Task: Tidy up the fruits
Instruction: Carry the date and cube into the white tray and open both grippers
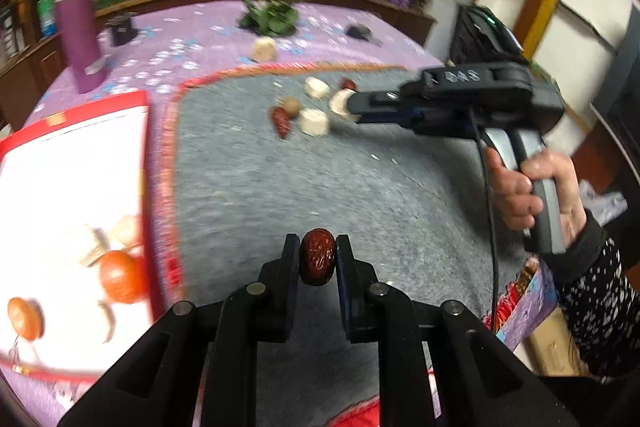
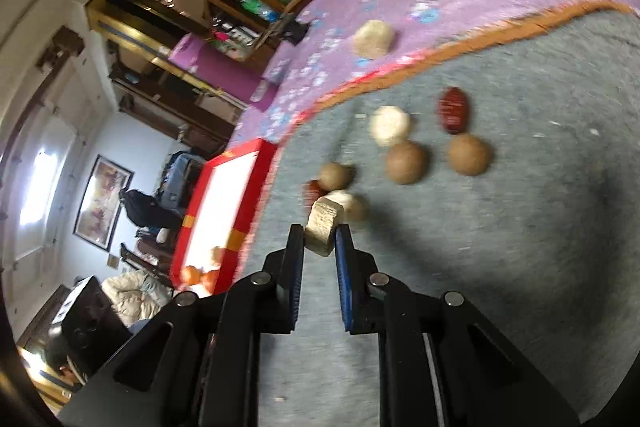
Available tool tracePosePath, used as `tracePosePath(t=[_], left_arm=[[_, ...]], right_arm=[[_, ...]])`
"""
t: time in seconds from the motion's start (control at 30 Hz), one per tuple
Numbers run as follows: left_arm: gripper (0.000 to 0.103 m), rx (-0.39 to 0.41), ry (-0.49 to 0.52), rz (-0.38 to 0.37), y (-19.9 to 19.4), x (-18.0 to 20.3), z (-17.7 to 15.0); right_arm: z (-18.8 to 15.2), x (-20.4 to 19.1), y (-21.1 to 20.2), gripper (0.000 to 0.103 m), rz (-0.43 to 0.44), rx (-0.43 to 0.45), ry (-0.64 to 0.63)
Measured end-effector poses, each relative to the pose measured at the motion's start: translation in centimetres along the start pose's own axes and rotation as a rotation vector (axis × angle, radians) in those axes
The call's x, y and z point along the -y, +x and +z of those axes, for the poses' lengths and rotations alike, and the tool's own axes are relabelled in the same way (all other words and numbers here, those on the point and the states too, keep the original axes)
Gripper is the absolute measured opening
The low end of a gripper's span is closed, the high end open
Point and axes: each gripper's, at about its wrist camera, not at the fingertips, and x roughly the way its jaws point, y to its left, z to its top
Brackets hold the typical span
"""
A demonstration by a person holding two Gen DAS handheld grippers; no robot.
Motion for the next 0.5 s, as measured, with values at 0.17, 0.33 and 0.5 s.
tracePosePath(t=[0.17,0.33,0.5], left_arm=[[0.016,0.109,-0.106,0.126,-4.0,-3.5,-0.8],[0.016,0.180,-0.211,0.229,-6.8,-7.8,-1.2],[0.016,0.207,-0.265,0.335,-7.8,-10.7,-2.1]], right_arm=[[-0.6,-6.0,2.6,0.018,0.048,-0.044,-0.107],[-2.3,-12.3,7.9,0.018,0.083,-0.125,-0.209],[-4.9,-15.9,12.5,0.018,0.083,-0.188,-0.267]])
